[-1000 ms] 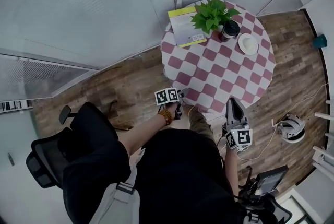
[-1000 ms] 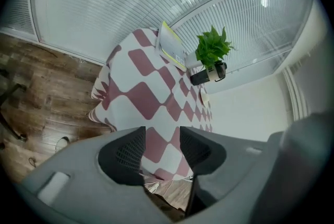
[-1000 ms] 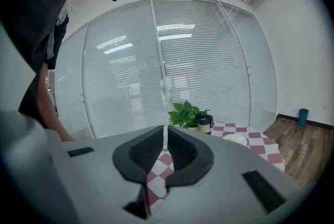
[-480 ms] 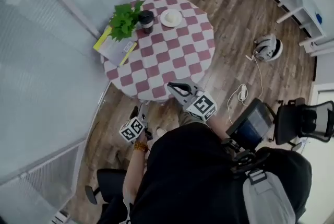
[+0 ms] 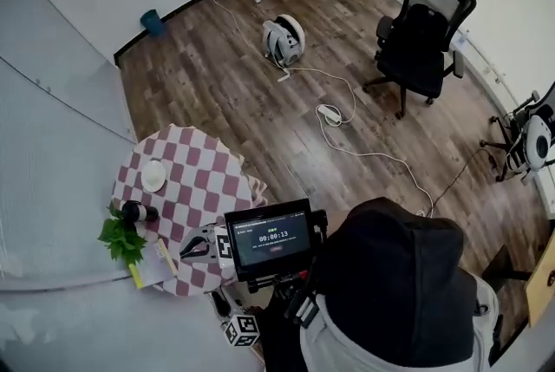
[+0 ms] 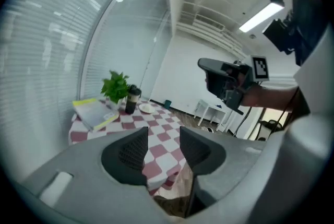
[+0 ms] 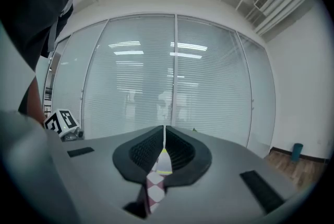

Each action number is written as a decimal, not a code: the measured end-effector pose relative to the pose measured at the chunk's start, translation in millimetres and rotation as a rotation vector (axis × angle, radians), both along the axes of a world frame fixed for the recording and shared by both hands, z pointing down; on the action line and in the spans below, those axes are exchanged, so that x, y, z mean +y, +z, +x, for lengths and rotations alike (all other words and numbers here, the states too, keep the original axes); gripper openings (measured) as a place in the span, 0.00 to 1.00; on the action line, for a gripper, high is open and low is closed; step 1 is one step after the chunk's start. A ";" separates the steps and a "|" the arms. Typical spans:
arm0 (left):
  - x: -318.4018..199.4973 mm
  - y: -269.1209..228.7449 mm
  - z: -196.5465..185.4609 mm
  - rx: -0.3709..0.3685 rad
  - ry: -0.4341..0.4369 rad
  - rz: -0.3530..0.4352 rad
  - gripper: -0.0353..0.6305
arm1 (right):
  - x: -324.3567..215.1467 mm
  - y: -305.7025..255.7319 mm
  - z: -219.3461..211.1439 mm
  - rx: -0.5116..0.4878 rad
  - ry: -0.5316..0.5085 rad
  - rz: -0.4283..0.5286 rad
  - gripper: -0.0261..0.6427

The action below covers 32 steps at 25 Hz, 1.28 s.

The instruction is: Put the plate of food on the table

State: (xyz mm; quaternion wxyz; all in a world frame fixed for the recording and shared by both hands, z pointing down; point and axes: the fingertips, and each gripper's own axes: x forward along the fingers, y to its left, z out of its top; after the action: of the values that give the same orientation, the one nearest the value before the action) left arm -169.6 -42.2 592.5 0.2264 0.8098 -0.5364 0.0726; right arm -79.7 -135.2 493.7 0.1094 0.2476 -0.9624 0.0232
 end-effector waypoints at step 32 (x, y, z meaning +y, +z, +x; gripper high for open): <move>-27.4 -112.2 25.7 -0.131 0.162 0.441 0.34 | 46.3 -115.4 17.7 -0.119 0.044 0.344 0.06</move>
State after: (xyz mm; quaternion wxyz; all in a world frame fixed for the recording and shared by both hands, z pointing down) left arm -143.9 -69.6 480.3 0.0022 0.8735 -0.4861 0.0242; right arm -62.0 -88.9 378.3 0.0079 0.2820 -0.9512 -0.1247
